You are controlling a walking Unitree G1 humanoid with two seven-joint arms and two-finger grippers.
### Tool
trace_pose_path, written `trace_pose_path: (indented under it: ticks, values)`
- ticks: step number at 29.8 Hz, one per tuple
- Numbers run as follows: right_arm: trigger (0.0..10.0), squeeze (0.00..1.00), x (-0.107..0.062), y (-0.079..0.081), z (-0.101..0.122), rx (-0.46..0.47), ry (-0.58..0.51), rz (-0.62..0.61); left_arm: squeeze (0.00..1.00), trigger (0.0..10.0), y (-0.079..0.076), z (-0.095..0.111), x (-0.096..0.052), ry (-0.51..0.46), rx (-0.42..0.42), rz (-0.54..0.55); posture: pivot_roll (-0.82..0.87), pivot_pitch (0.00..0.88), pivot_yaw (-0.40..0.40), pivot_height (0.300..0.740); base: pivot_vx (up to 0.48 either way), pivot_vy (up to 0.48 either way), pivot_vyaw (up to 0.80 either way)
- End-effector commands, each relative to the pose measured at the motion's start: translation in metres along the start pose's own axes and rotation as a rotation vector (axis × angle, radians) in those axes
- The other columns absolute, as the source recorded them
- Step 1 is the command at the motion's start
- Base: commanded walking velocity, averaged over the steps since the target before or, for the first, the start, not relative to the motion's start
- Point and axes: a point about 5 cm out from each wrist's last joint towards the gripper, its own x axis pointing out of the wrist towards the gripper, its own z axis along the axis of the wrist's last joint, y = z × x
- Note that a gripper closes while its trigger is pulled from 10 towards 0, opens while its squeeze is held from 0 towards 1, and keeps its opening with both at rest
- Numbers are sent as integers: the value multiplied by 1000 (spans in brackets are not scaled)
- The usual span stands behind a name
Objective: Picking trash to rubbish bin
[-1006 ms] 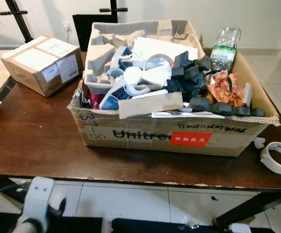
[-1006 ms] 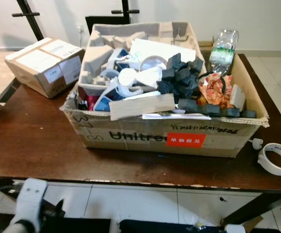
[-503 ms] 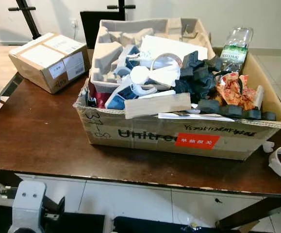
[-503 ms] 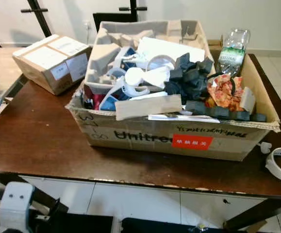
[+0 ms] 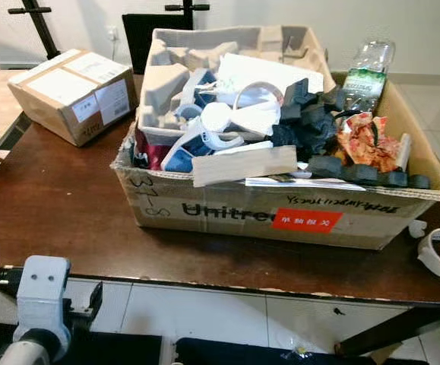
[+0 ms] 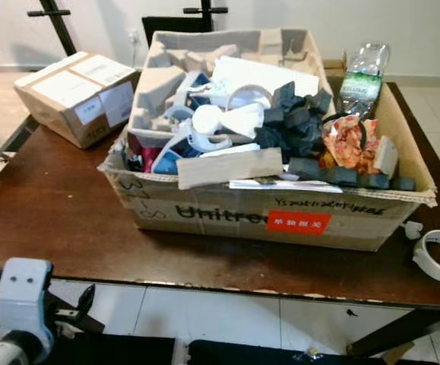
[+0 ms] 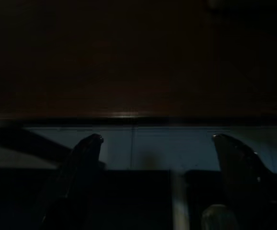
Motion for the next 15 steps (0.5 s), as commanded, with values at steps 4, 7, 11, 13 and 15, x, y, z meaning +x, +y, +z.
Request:
trace_pose_path:
  ticks: [4, 7, 11, 13, 15]
  values:
    - [10000, 0, -26, 2, 8, 8, -5, 6, 0, 10000, 7, -23, -13, 147, -8, 105, 43, 153, 55, 740, 0, 0, 0]
    - [10000, 0, -23, -5, 9, -6, 13, -18, 0, 10000, 11, -42, -19, 301, -38, 167, 43, 156, 50, 740, 0, 0, 0]
    - [10000, 0, -11, -12, 9, -19, 32, -54, 0, 10000, 13, -60, -22, 435, -55, 201, 43, 155, 51, 740, 0, 0, 0]
    - [10000, 0, -2, 1, 7, -23, 48, -62, 0, 10000, 16, -73, -22, 507, -96, 230, 45, 152, 52, 740, 0, 0, 0]
    - [10000, 0, 1, 7, 7, -22, 52, -64, 0, 10000, 17, -77, -22, 527, -109, 238, 45, 152, 51, 740, 0, 0, 0]
